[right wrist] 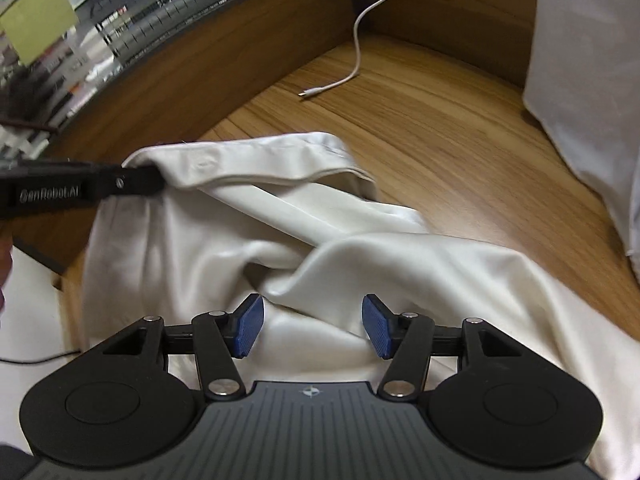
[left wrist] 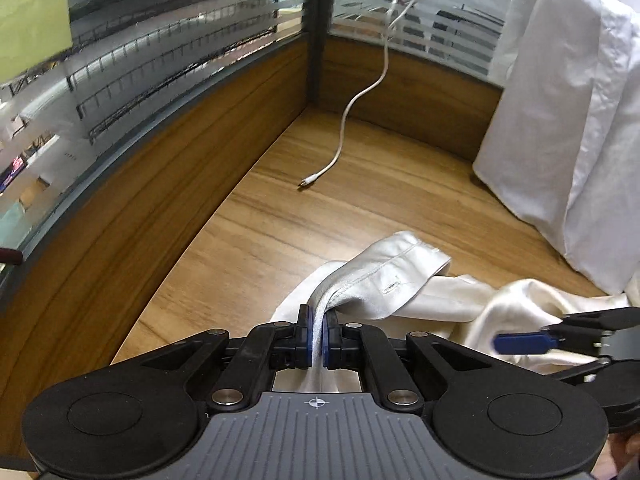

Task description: Fold clothes

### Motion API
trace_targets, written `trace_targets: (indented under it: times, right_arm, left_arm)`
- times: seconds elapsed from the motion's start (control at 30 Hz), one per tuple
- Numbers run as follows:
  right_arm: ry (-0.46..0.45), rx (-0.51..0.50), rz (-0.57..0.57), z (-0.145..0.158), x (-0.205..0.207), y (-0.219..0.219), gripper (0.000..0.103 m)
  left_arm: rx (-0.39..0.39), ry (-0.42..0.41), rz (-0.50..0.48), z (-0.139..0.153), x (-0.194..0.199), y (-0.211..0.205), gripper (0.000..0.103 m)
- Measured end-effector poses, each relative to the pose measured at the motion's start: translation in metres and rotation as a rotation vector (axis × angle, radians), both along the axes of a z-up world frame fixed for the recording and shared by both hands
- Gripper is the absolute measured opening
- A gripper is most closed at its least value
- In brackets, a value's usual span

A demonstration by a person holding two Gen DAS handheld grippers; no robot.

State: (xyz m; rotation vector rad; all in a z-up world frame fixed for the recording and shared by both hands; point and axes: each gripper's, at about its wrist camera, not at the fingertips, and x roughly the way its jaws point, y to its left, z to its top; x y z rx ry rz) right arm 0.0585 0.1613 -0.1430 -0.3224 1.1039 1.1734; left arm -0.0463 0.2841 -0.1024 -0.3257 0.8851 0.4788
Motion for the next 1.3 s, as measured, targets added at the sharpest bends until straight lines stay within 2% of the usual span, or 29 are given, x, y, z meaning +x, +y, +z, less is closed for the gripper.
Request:
trace_targets:
  times: [0.07,0.1,0.13,0.17,0.2,0.23,0.37,0.5,0.67,0.8,0.9,0.97,1.03,1.17,1.2,1.23,1.3]
  right_arm:
    - [0.007,-0.007,-0.024,-0.003,0.0,0.006,0.056]
    - [0.004,-0.017,-0.04,-0.005,0.0,0.009,0.046]
    - [0.003,-0.029,-0.056,-0.008,0.002,0.01,0.031]
    - [0.0,-0.039,-0.073,-0.011,0.003,0.01,0.023]
    - [-0.008,-0.041,-0.087,-0.011,0.004,0.007,0.007]
    - [-0.016,-0.044,-0.101,-0.011,0.005,0.003,0.001]
    - [-0.051,-0.027,-0.144,-0.001,0.009,-0.022,0.001]
    - [-0.097,-0.006,-0.21,0.028,0.015,-0.078,0.001]
    - [-0.134,0.024,-0.359,0.071,0.022,-0.163,0.001]
    - [-0.152,0.04,-0.466,0.105,0.012,-0.222,0.001]
    - [-0.15,0.026,-0.501,0.113,-0.003,-0.249,0.0]
    - [-0.141,-0.006,-0.501,0.105,-0.015,-0.257,0.0]
    - [-0.116,-0.041,-0.496,0.093,-0.025,-0.261,0.001]
    - [-0.055,-0.112,-0.477,0.063,-0.042,-0.265,0.002]
    - [-0.051,-0.121,-0.485,0.059,-0.045,-0.265,0.006]
    - [-0.049,-0.124,-0.489,0.057,-0.046,-0.266,0.009]
    - [-0.046,-0.129,-0.495,0.054,-0.048,-0.27,0.02]
  left_arm:
    - [0.006,-0.004,-0.008,0.002,0.001,-0.003,0.007]
    - [0.008,-0.005,-0.011,0.003,0.001,-0.004,0.007]
    - [0.009,-0.006,-0.012,0.004,0.001,-0.006,0.007]
    - [0.01,-0.006,-0.014,0.004,0.001,-0.007,0.006]
    - [0.013,-0.006,-0.016,0.005,0.001,-0.008,0.006]
    - [0.014,-0.007,-0.018,0.006,0.001,-0.009,0.006]
    - [0.006,-0.02,-0.037,0.01,0.002,-0.011,0.006]
    - [-0.013,-0.04,-0.08,0.015,0.006,-0.017,0.006]
    - [-0.035,-0.062,-0.134,0.027,0.017,-0.033,0.005]
    - [-0.079,-0.07,-0.189,0.031,0.021,-0.044,0.006]
    - [-0.101,-0.046,-0.23,0.025,0.02,-0.056,0.007]
    - [-0.111,0.001,-0.235,0.015,0.018,-0.063,0.009]
    - [-0.096,0.043,-0.243,0.004,0.012,-0.068,0.016]
    - [-0.017,0.109,-0.235,-0.008,-0.006,-0.069,0.02]
    - [-0.007,0.108,-0.234,-0.007,-0.011,-0.067,0.028]
    - [-0.006,0.094,-0.25,-0.004,-0.016,-0.067,0.042]
    - [-0.013,0.06,-0.3,0.003,-0.022,-0.068,0.054]
